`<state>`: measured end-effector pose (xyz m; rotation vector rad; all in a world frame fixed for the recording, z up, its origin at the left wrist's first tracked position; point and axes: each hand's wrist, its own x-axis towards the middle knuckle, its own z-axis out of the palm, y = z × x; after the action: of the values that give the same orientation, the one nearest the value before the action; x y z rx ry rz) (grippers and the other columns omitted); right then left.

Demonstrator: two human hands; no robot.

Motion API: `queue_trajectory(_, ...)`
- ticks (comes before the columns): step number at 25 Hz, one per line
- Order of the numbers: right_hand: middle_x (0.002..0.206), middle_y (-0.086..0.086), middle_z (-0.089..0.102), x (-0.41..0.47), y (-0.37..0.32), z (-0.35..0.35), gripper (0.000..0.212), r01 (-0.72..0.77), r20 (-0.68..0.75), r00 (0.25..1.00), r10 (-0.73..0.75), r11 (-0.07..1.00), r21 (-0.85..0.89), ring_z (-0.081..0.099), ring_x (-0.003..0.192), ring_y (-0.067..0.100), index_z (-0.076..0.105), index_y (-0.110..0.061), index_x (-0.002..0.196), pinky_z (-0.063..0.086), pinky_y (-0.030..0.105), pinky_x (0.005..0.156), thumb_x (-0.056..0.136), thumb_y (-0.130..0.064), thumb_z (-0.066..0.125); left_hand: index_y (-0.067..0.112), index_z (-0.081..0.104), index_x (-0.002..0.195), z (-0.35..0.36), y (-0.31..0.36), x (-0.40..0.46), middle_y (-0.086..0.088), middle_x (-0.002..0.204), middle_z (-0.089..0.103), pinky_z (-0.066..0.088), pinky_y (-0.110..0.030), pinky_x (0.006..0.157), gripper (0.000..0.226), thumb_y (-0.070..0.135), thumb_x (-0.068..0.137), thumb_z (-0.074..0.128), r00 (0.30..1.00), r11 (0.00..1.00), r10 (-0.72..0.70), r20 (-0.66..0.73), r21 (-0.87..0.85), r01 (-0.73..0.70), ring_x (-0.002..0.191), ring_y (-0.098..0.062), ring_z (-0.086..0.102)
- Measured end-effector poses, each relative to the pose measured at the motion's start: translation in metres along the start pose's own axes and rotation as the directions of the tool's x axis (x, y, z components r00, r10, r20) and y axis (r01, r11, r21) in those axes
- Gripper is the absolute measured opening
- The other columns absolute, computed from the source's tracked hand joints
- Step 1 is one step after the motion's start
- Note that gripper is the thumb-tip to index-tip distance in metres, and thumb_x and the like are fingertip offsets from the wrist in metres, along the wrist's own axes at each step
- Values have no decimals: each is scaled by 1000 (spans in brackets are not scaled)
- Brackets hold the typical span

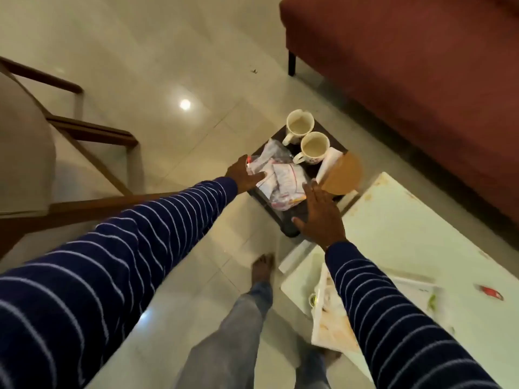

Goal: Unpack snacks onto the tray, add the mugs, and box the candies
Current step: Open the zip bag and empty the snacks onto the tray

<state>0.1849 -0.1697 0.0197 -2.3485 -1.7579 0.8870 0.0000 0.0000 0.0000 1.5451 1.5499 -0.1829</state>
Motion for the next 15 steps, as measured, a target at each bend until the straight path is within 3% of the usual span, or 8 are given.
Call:
queue_trajectory(4,165,10,16,62,0,65,95,84,8,996,-84,989,-125,21,149,35,15,-21,157,26,52,117,83,-59,60,20,33,149,42,-17,61,-4,152,43,40,-30,103,79,51,86,69,998,981,-39,-55,-193,28,135,-30,45)
queue_trajectory(7,164,11,18,93,0,82,98,89,-41,994,-100,975,-202,21,148,39,17,-20,157,23,57,116,81,-69,54,18,44,141,60,-28,81,-6,144,49,40,-27,101,70,46,84,74,987,980,24,-161,-193,-55,129,-25,49)
queue_trajectory(12,164,13,13,115,-5,87,112,67,42,997,-58,964,-258,15,146,46,8,-27,157,23,62,114,70,-80,55,20,46,138,72,-38,85,-10,134,47,44,-37,102,69,50,81,74,965,989,64,-255,-112,-95,122,-26,48)
queue_trajectory(15,162,16,14,119,-11,94,110,46,24,999,-41,968,-247,16,145,47,9,-29,156,28,61,113,72,-73,63,19,51,129,74,-38,88,-4,123,57,50,-35,95,64,45,78,79,970,944,-53,-236,-328,-28,113,-24,56)
